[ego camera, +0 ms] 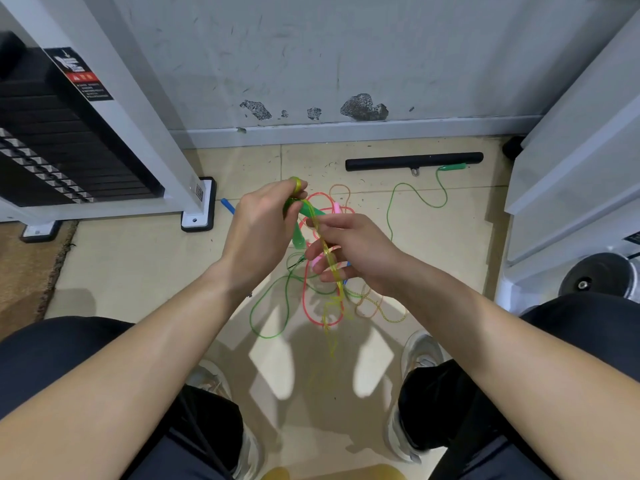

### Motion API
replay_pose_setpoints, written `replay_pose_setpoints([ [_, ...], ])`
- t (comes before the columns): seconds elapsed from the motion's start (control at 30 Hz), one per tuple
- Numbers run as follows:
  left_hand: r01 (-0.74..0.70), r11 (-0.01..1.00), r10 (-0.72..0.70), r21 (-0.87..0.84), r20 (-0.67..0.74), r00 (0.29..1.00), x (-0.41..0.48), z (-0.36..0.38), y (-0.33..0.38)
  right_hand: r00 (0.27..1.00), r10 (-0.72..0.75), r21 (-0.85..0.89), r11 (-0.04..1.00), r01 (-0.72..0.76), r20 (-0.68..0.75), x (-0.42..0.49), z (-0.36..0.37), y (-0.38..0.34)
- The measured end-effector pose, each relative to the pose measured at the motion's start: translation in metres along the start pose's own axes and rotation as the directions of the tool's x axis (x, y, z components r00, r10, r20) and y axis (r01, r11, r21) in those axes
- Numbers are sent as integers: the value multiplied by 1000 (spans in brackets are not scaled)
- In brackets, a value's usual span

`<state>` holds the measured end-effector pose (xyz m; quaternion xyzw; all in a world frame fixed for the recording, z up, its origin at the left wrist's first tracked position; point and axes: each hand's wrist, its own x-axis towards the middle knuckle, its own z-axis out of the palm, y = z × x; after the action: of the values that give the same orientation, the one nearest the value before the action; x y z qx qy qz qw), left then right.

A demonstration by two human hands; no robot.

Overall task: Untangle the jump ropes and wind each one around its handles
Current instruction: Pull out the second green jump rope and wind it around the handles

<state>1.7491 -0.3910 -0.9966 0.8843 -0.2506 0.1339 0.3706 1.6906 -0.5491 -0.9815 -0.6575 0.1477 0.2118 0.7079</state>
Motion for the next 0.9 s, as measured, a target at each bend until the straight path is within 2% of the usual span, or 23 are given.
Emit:
replay_pose_setpoints([
  [0.1, 85, 994, -89, -72, -54, 995, -1, 3, 6, 989, -147, -97, 984, 147, 4, 0, 6, 3],
  [0.17, 250, 949, -261, -192, -36, 965, 0, 5, 11, 966, -251, -229, 945, 233, -54, 2, 10, 9],
  [0.23, 462, 794, -493, -395, 27, 870, 2, 5, 16, 912, -397, -439, 840, 319, -98, 3, 13, 17],
  [0.33, 619, 480, -687, -622, 172, 706, 2, 6, 19, 822, -569, -737, 561, 377, -13, 5, 15, 29],
  [0.4, 659, 310, -731, -685, 271, 626, 2, 5, 18, 815, -578, -837, 429, 340, 34, 8, 15, 33],
  [0.47, 670, 207, -738, -713, 336, 586, 3, 4, 15, 828, -557, -883, 356, 307, 63, 11, 16, 37],
  [0.57, 664, 141, -753, -734, 356, 553, 4, 4, 14, 783, -609, -917, 228, 327, 128, 14, 19, 46],
  [0.63, 647, 105, -767, -755, 353, 536, 5, 4, 14, 758, -637, -913, 211, 350, 143, 15, 24, 49],
  [0.73, 630, 71, -777, -773, 354, 521, 6, 2, 12, 712, -685, -881, 230, 414, 156, 14, 29, 55],
  [0.77, 626, 70, -778, -777, 351, 522, 7, 1, 10, 693, -710, -841, 294, 454, 126, 13, 29, 57],
  [0.8, 622, 67, -778, -781, 349, 522, 8, 0, 8, 695, -717, -766, 416, 489, 55, 11, 30, 57],
  [0.83, 616, 62, -775, -785, 351, 526, 9, -2, 6, 738, -674, -648, 579, 496, -38, 9, 30, 57],
  [0.87, 611, 56, -765, -790, 359, 534, 11, -4, 4, 804, -582, -511, 731, 452, -120, 8, 30, 56],
  [0.9, 609, 51, -749, -791, 373, 547, 12, -7, 3, 873, -461, -392, 841, 373, -160, 7, 29, 54],
])
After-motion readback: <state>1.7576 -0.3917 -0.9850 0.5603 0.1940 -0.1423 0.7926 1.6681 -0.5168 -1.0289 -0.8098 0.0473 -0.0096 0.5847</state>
